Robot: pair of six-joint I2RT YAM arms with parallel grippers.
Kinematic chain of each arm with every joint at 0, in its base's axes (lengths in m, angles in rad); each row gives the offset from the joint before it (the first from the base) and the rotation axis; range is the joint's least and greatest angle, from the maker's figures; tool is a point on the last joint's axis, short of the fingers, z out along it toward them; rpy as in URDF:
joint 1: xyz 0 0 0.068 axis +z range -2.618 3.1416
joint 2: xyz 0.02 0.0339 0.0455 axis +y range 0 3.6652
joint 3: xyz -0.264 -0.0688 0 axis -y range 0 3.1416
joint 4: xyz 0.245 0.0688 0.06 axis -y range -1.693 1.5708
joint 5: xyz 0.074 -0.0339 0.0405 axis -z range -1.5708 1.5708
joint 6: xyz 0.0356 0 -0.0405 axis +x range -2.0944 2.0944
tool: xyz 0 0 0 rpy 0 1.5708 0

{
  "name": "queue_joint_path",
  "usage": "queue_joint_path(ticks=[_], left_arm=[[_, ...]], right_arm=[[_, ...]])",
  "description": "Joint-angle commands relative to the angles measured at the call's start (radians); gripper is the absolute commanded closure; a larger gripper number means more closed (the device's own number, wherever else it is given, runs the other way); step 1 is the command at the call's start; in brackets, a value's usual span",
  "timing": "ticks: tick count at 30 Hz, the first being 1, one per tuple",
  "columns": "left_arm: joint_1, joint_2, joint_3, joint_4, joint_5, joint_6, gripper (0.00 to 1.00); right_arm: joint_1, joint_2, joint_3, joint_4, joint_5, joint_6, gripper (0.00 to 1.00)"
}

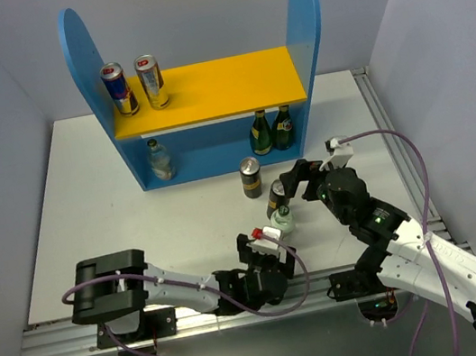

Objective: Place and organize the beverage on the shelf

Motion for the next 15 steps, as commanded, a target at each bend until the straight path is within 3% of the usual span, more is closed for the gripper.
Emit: queue_joint_path(ticks=[1,11,14,15], left_arm=[[0.046,0.052,0.044,0.206,0.026,0.116,0.03],[0.143,0.195,0.124,0.349,0.109,0.216,0.07],[0.181,0.216,0.131,0.368,0.141,0.21,0.16],[0.186,0.224,0.136,0.365,0.143,0.208,0.26]], right_arm=[[0.005,-0.009,-0.009,0.026,0.027,0.001,0.0],[0.005,-0.011,-0.012,0.03,0.021,0.0,0.0],[0.005,-0.011,-0.012,0.032,0.019,0.0,0.0],[0.005,-0.009,-0.012,0.032,0.019,0.0,0.0]])
